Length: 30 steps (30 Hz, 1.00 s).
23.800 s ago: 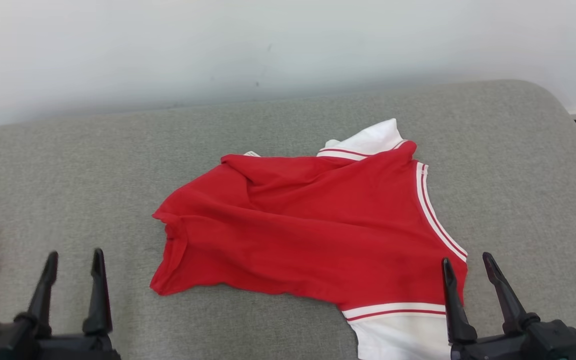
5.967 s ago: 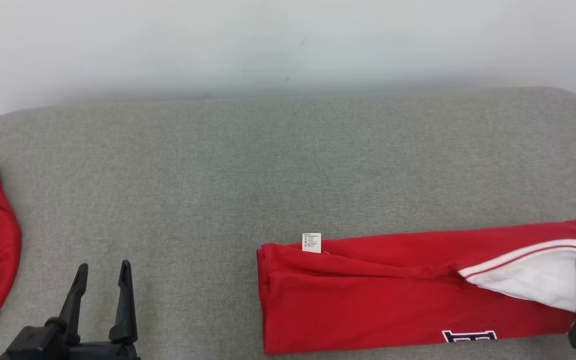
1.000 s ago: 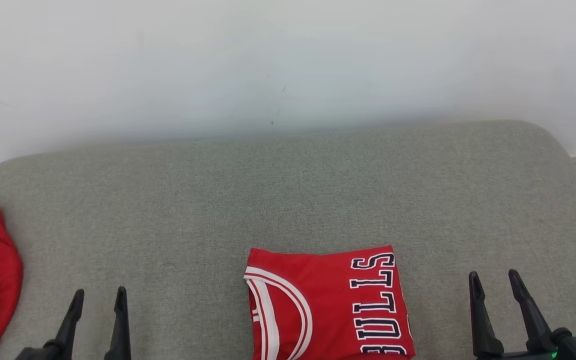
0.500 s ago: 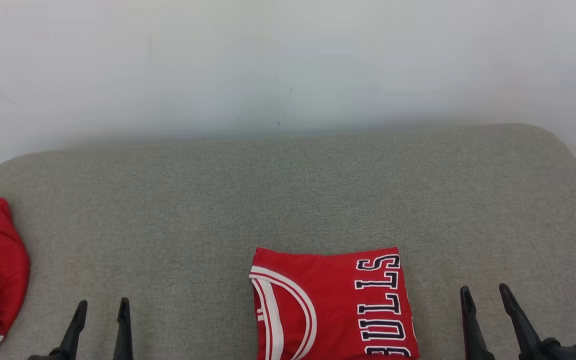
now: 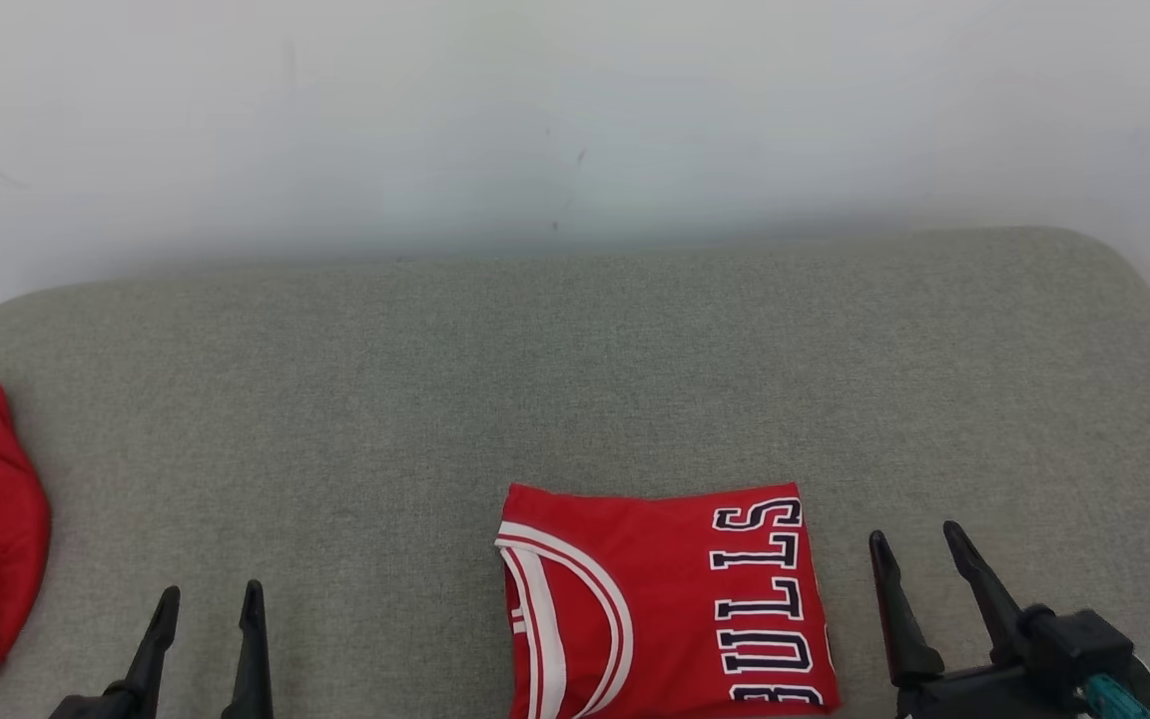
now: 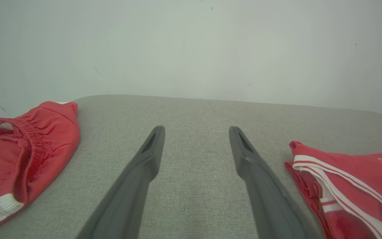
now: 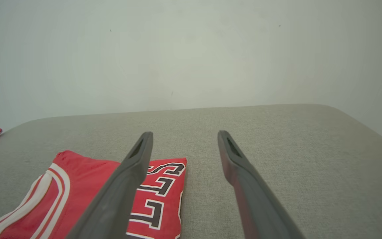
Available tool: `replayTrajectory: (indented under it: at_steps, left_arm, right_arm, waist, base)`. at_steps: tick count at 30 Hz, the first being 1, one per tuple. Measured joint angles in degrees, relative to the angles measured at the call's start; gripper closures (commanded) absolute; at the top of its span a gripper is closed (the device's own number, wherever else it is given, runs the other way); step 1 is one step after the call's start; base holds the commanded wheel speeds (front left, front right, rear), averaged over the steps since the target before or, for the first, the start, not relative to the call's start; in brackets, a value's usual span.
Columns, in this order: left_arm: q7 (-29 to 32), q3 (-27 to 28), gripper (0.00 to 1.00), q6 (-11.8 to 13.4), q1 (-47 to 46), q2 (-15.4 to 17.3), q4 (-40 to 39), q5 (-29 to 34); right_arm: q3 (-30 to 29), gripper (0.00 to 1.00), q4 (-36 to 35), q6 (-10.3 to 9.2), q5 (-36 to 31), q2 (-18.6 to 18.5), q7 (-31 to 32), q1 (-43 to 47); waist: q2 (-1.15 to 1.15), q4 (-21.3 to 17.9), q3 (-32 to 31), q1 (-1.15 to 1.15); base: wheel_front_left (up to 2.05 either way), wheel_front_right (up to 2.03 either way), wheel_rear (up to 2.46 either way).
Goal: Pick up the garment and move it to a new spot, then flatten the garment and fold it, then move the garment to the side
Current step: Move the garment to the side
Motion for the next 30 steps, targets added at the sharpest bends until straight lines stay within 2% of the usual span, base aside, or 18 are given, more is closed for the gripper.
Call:
replayTrajectory:
  at_steps: [6,9,23,24,25,26,30]
  left_arm:
    - [0.0,-0.4,0.00,-0.1,-1.8,-0.2,0.6,-0.1]
    - [0.0,-0.4,0.00,-0.1,-2.8,-0.3,0.8,-0.4]
    - [0.0,-0.2,0.00,-0.2,-5.9,-0.5,1.3,-0.9]
    - [0.0,-0.2,0.00,-0.2,-6.0,-0.6,1.4,-1.0]
    - [0.0,-0.2,0.00,-0.2,-6.2,-0.6,1.5,-1.0]
    - [0.0,-0.3,0.00,-0.2,-6.3,-0.6,1.5,-1.0]
    - [0.0,-0.5,0.00,-0.2,-6.8,-0.7,1.7,-1.2]
  right_arm:
    - [2.4,0.00,9.4,0.00,0.2,-0.9,4.9,-6.7]
    - [3.3,0.00,14.3,0.00,0.6,-0.9,5.4,-9.2]
    - [8.2,0.00,33.6,-0.01,2.3,1.4,1.9,-17.4]
    - [8.9,0.58,34.5,-0.01,2.9,1.5,1.9,-17.8]
    - [9.5,0.86,35.3,-0.02,3.7,1.5,1.9,-18.2]
    - [10.1,1.00,35.9,-0.02,4.3,1.6,1.9,-18.6]
    - [12.1,1.00,37.8,0.00,6.0,2.2,1.1,-20.4]
  waist:
    - [0.00,0.9,1.6,0.00]
    - [0.00,1.6,2.6,0.00]
    - [0.00,3.2,7.6,0.01]
    - [0.00,3.2,7.8,0.00]
    - [0.00,3.2,8.0,0.00]
    - [0.00,3.1,8.0,0.00]
    - [0.00,2.7,8.4,0.00]
  base:
    - [0.00,0.00,0.00]
    - [0.00,0.00,0.00]
    - [0.00,0.00,0.00]
    - [0.00,0.00,0.00]
    - [0.00,0.00,0.00]
    - [0.00,0.00,0.00]
    - [0.00,0.00,0.00]
